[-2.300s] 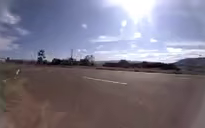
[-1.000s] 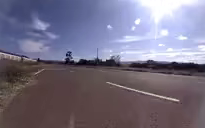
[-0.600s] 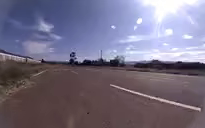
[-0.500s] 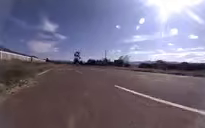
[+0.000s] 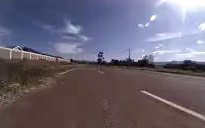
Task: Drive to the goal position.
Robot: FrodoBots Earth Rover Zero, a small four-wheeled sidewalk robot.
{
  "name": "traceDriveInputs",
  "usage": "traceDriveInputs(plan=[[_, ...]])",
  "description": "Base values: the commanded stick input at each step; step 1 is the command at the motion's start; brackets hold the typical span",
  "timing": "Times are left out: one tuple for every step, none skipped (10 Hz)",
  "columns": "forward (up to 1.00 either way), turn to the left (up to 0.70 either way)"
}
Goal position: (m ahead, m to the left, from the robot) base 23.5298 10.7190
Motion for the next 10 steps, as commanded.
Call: traceDriveInputs(plan=[[1.0, 0.0], [1.0, 0.0], [1.0, 0.0], [1.0, 0.0], [1.0, 0.0], [1.0, 0.0], [1.0, 0.0], [1.0, 0.0], [1.0, 0.0], [1.0, 0.0]])
